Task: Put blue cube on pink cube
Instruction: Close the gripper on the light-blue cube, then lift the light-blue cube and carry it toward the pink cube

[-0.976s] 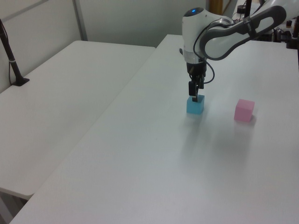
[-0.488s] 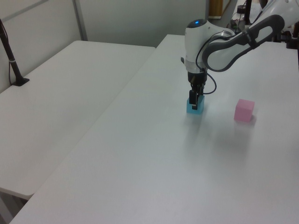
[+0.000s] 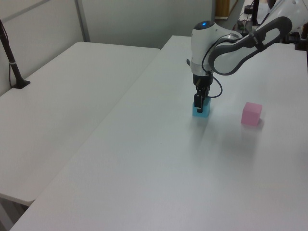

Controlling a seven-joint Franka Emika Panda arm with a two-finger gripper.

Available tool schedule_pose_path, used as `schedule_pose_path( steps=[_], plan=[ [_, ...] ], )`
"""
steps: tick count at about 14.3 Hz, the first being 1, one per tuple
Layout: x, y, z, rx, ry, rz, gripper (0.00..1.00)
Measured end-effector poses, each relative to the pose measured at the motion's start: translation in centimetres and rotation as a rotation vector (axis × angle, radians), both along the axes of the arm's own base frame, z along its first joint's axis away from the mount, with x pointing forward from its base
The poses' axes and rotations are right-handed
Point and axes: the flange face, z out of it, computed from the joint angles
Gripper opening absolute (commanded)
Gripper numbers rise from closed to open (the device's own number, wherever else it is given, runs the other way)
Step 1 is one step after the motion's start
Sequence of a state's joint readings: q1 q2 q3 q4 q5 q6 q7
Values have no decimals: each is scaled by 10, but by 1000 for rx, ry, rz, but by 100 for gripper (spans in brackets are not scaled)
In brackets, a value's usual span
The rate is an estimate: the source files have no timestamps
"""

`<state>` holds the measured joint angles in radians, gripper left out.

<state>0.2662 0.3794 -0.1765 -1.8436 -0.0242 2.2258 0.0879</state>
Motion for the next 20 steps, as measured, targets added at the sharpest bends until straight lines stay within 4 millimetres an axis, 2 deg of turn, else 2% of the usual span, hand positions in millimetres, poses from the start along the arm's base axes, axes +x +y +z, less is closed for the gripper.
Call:
schedule_pose_path(
  steps=[1, 4, 6, 8, 11, 12, 15, 17, 19, 20],
  plan=[
    [0, 0, 0, 0, -1, 0, 23],
    [0, 0, 1, 1, -3, 0, 22],
    [2, 0, 9, 3, -17, 1, 22],
    [3, 0, 37, 10, -30, -2, 22],
    [0, -5, 122, 15, 0, -22, 23],
    [-4, -12, 162, 17, 17, -37, 23],
    [-13, -40, 229, 22, 21, -79, 25],
    [-17, -61, 253, 27, -3, -92, 25],
    [-19, -71, 261, 29, -17, -93, 25],
    [-20, -69, 262, 30, -18, -90, 25]
  ],
)
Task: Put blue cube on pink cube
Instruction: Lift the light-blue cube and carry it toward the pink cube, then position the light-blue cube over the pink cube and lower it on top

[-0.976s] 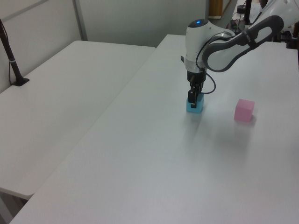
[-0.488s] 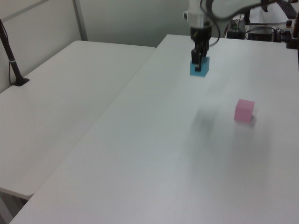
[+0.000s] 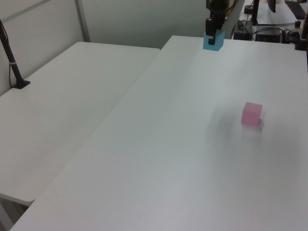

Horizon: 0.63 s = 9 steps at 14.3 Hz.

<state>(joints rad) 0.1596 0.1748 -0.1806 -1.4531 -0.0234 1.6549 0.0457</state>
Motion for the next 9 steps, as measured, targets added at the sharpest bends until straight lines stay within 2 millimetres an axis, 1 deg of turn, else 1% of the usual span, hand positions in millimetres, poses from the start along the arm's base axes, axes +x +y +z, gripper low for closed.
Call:
schedule_pose_path(
  steps=[2, 4, 5, 7, 9],
  plan=[
    [-4, 3, 4, 3, -4, 6, 25],
    [-23, 2, 13, 15, -5, 13, 25],
    [-38, 1, 17, 23, -3, 19, 25],
    [-74, 1, 25, 42, -3, 35, 25],
    [-110, 5, 27, 58, -2, 55, 25]
  ],
)
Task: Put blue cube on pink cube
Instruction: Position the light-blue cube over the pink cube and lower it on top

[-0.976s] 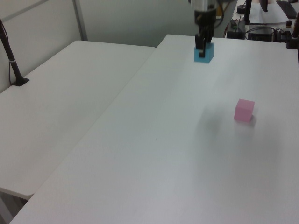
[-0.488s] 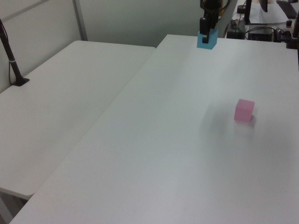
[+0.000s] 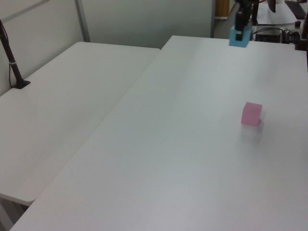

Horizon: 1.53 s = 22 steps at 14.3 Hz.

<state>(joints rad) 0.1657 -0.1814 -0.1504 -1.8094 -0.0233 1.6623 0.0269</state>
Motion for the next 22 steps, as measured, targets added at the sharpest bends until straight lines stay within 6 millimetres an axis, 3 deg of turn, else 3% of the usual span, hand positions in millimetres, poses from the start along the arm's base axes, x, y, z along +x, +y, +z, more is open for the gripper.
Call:
schedule_pose_path(
  steps=[2, 5, 10, 14, 17, 22],
  plan=[
    [-35, 15, -7, 6, 12, 37, 25],
    [-62, 40, -21, -5, 33, 89, 25],
    [-67, 58, -27, -13, 43, 94, 25],
    [-69, 56, -45, -15, 74, 88, 25],
    [-69, 55, -79, -16, 87, 67, 25],
    [-77, 55, -164, -20, 65, -5, 25]
  ],
)
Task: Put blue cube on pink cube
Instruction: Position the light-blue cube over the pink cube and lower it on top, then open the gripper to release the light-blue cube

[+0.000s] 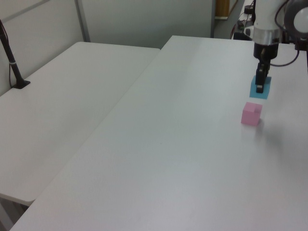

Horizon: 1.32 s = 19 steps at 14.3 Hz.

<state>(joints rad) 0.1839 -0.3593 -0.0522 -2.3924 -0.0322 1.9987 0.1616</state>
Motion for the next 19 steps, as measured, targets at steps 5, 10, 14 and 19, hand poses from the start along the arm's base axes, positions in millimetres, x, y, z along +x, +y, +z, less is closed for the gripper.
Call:
schedule_pose_path(
  steps=[5, 10, 14, 19],
  plan=[
    [4, -9, -35, -30, -58, -13, 25],
    [9, -9, -49, -50, -54, -33, 40],
    [9, -9, -50, -50, -52, -33, 73],
    [11, -7, -56, -54, -45, -56, 97]
  ],
)
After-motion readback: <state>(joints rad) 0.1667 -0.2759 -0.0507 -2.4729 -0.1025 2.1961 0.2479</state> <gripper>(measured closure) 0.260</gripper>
